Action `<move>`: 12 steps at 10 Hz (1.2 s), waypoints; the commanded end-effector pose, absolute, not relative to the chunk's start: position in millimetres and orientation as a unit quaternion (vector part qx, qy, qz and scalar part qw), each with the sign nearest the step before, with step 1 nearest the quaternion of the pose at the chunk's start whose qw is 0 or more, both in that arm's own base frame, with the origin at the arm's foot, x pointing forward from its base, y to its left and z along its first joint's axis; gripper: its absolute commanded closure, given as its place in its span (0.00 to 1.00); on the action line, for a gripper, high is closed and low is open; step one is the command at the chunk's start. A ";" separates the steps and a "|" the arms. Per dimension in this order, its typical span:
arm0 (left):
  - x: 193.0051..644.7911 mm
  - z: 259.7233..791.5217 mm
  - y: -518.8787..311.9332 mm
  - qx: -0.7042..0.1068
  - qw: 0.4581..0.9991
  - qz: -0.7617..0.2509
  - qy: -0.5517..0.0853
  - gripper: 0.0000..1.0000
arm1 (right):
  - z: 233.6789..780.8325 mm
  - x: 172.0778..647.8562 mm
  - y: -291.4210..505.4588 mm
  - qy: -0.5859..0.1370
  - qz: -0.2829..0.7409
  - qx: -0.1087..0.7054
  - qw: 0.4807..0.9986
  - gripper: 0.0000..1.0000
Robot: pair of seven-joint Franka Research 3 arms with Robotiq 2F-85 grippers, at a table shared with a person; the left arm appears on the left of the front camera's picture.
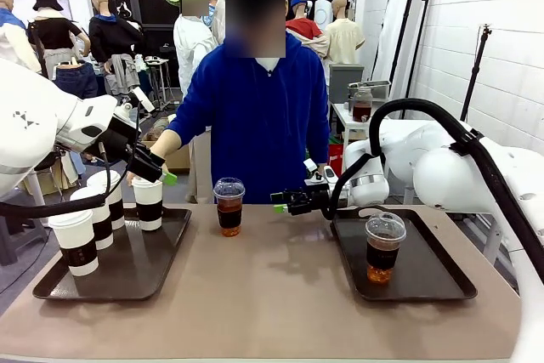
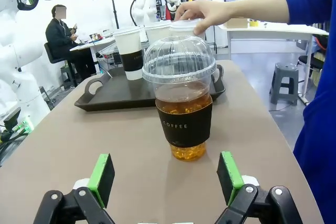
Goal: Distribute the coffee onto the tray.
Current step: Pick up another iced Americano from the middle of the table and place it on the right Handle tray.
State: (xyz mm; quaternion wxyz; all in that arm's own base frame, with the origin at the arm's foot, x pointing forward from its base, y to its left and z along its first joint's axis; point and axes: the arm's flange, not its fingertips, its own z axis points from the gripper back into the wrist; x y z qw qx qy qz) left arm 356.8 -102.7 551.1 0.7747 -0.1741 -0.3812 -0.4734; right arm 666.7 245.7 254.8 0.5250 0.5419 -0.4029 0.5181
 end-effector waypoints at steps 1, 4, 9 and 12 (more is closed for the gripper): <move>359.3 549.3 -100.2 -0.180 0.768 -0.481 -0.383 0.00 | 254.8 666.7 245.7 -0.403 0.518 0.542 0.525 0.00; 359.3 549.3 -100.2 -0.180 0.768 -0.481 -0.383 0.00 | 247.9 665.0 274.2 -0.415 0.512 0.537 0.527 0.00; 359.3 549.3 -100.2 -0.180 0.768 -0.481 -0.383 0.00 | 237.4 681.9 299.8 -0.421 0.519 0.514 0.538 0.00; 359.3 549.3 -100.2 -0.180 0.768 -0.481 -0.383 0.00 | 233.3 693.2 315.5 -0.423 0.516 0.511 0.542 0.00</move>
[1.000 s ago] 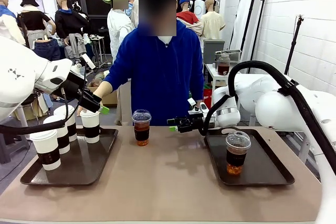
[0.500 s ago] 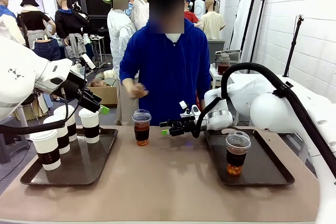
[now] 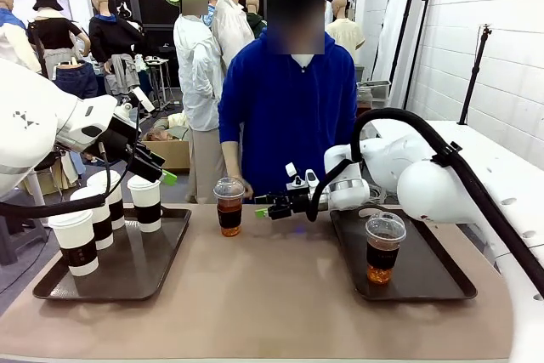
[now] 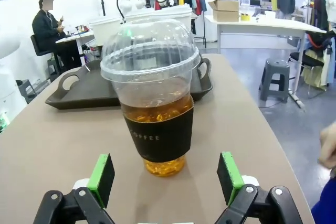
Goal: Distribute the coffee onto the tray.
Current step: Pick up another iced Americano from the middle of the table and place it on the right Handle tray.
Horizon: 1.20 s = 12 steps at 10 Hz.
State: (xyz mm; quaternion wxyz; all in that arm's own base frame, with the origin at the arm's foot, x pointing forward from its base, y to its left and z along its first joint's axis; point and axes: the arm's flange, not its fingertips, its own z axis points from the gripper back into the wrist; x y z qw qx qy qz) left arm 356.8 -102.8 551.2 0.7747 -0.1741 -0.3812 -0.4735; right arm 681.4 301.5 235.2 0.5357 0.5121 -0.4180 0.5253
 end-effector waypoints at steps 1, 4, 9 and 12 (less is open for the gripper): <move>359.3 549.3 -100.2 -0.180 0.768 -0.481 -0.383 0.00 | 232.4 694.4 321.0 -0.420 0.517 0.513 0.541 0.00; 359.3 549.3 -100.2 -0.180 0.768 -0.481 -0.383 0.00 | 230.0 697.1 336.2 -0.409 0.520 0.526 0.534 0.00; 359.3 549.3 -100.2 -0.180 0.768 -0.481 -0.383 0.00 | 221.5 697.5 347.3 -0.392 0.520 0.542 0.531 0.00; 359.3 549.3 -100.2 -0.180 0.768 -0.481 -0.383 0.00 | 217.9 697.0 356.3 -0.381 0.526 0.548 0.527 0.00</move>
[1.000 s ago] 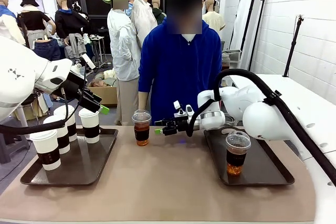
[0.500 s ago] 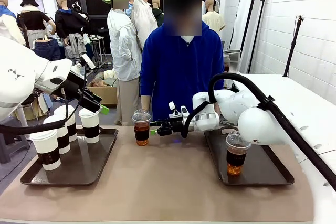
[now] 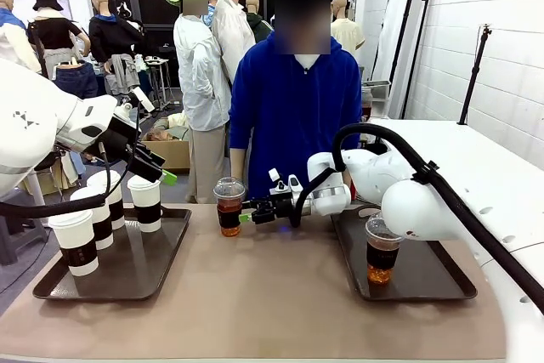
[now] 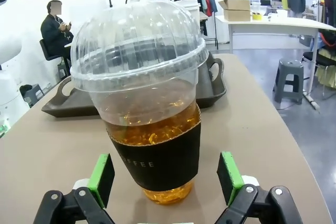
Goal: Distribute the coffee onto the tray.
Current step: Pick up another iced Americano from the middle of the table and place it on the right Handle tray.
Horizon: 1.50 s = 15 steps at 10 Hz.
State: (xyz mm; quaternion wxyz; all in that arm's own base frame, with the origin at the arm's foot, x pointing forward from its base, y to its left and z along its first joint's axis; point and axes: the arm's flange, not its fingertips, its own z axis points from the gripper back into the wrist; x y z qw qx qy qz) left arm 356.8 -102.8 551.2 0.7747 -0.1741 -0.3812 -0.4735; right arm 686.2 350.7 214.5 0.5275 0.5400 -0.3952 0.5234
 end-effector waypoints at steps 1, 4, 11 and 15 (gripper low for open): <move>359.3 549.3 -100.2 -0.180 0.768 -0.481 -0.383 0.00 | 216.6 696.9 359.5 -0.376 0.528 0.551 0.526 0.00; 359.3 549.3 -100.2 -0.180 0.768 -0.481 -0.383 0.00 | 211.8 699.8 370.2 -0.371 0.529 0.557 0.522 0.00; 359.3 549.3 -100.2 -0.180 0.768 -0.481 -0.383 0.00 | 213.6 705.2 403.4 -0.354 0.535 0.576 0.506 0.00; 359.3 549.3 -100.2 -0.180 0.768 -0.481 -0.383 0.00 | 218.4 701.5 401.5 -0.344 0.541 0.569 0.514 0.36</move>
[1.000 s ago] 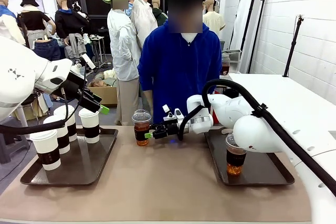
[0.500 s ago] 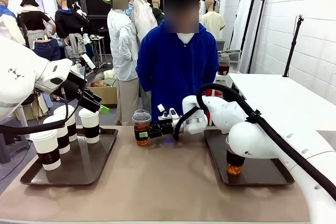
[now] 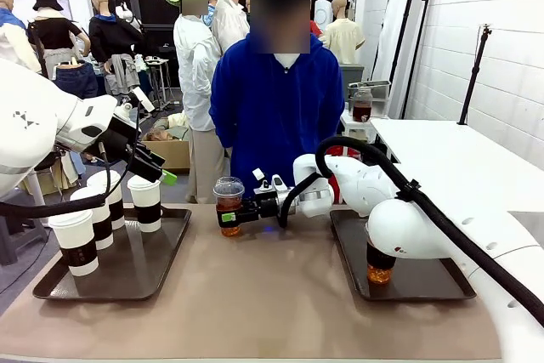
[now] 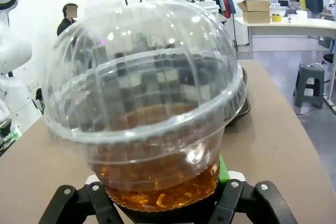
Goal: Distribute the coffee onto the tray.
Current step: Pick up another iced Americano from the middle of the table and place it on the right Handle tray.
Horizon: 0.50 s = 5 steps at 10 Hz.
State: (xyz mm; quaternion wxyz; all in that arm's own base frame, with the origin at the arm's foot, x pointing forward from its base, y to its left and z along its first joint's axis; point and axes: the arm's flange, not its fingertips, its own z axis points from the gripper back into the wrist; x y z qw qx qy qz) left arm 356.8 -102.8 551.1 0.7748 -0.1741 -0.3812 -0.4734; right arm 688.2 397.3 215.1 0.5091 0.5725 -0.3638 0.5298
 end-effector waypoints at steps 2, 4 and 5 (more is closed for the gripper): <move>359.3 549.3 -100.2 -0.180 0.768 -0.481 -0.383 0.00 | 221.2 701.3 400.1 -0.341 0.543 0.570 0.513 0.36; 359.3 549.3 -100.2 -0.180 0.768 -0.481 -0.383 0.00 | 236.5 702.6 393.5 -0.342 0.546 0.575 0.504 0.36; 359.3 549.3 -100.2 -0.180 0.768 -0.481 -0.383 0.00 | 247.2 706.2 386.0 -0.348 0.547 0.574 0.501 0.36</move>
